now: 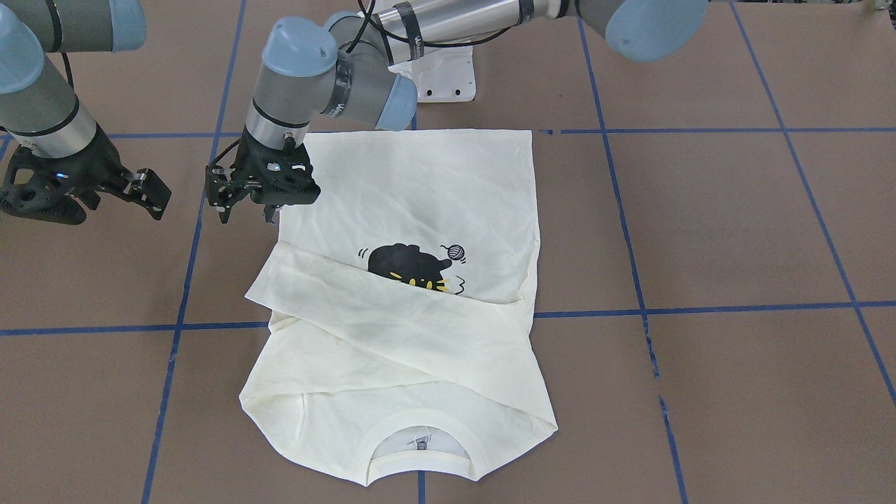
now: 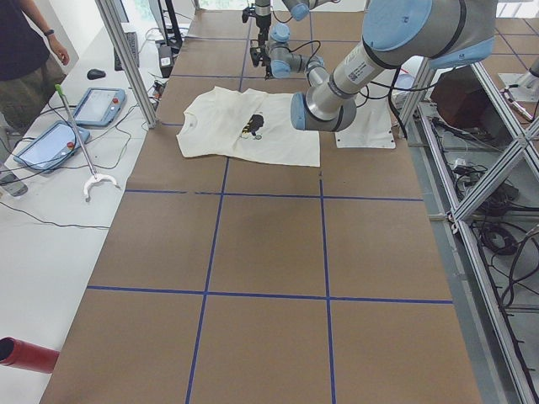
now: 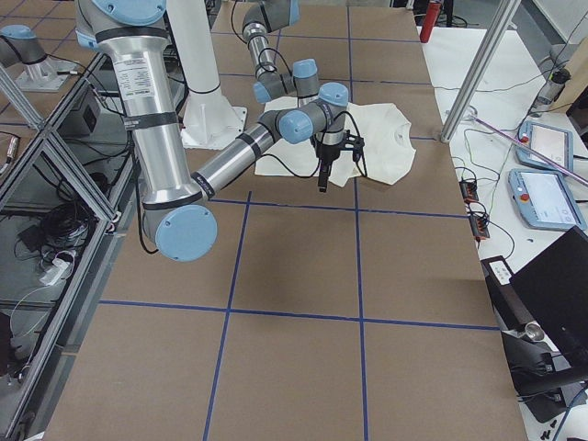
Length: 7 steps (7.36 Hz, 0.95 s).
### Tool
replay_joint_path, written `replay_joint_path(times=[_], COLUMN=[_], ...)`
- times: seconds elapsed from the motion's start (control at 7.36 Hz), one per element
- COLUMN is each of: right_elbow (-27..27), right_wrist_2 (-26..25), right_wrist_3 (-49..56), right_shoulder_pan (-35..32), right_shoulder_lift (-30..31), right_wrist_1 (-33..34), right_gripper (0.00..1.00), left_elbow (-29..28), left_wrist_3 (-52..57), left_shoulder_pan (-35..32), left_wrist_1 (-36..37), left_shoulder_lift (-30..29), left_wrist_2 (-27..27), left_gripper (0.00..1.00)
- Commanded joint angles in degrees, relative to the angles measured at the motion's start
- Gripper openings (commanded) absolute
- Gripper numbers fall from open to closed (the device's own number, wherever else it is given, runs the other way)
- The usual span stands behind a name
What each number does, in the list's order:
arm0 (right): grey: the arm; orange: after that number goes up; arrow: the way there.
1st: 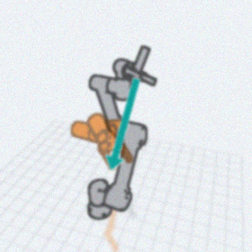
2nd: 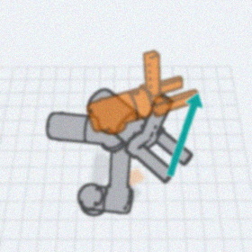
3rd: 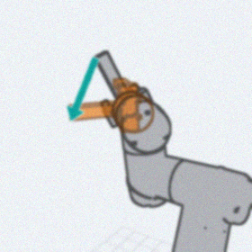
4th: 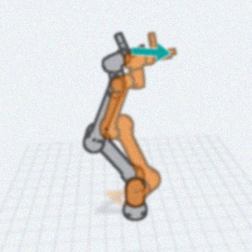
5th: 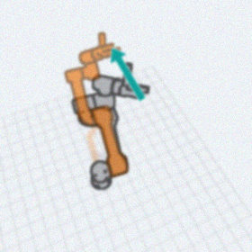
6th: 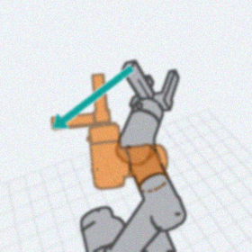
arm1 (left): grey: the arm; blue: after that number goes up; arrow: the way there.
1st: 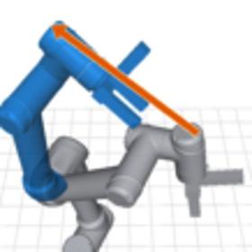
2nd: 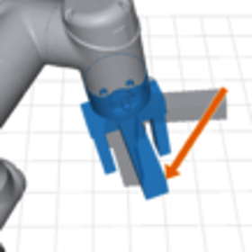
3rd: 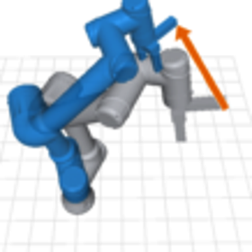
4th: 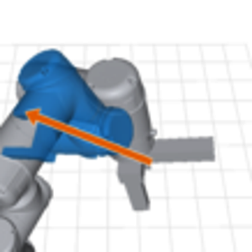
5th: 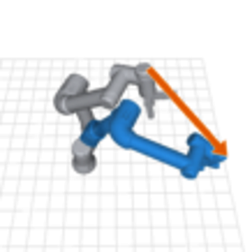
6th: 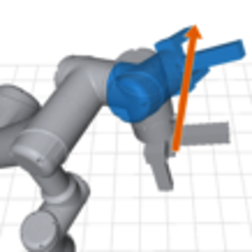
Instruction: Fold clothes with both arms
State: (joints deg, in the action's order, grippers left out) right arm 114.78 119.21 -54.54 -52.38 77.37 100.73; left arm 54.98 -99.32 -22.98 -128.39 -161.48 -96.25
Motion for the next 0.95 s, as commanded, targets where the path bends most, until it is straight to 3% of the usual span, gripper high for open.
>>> replay_joint_path(times=[0.0,0.27,0.68,0.82], right_elbow=[0.97,1.76,5.37,5.37], right_wrist_2=[-0.03,-1.78,-15.89,-19.94], right_wrist_3=[-3.88,-21.22,-37.43,-39.48], right_shoulder_pan=[1.13,8.66,27.88,33.25], right_shoulder_lift=[-0.38,-0.38,-0.03,0.32], right_wrist_1=[-1.32,-10.95,-11.61,-11.87], right_gripper=[1.0,1.0,1.0,1.0], left_elbow=[4.74,17.81,45.39,50.61], left_wrist_3=[6.91,15.87,31.34,34.34], left_shoulder_pan=[-2.5,-5.57,-8.04,-8.48], left_wrist_1=[4.95,14.61,28.08,28.28], left_shoulder_lift=[4.3,13.07,32.74,37.6], left_wrist_2=[-0.52,-3.13,-3.33,-3.24], left_gripper=[1.0,1.0,1.0,1.0])
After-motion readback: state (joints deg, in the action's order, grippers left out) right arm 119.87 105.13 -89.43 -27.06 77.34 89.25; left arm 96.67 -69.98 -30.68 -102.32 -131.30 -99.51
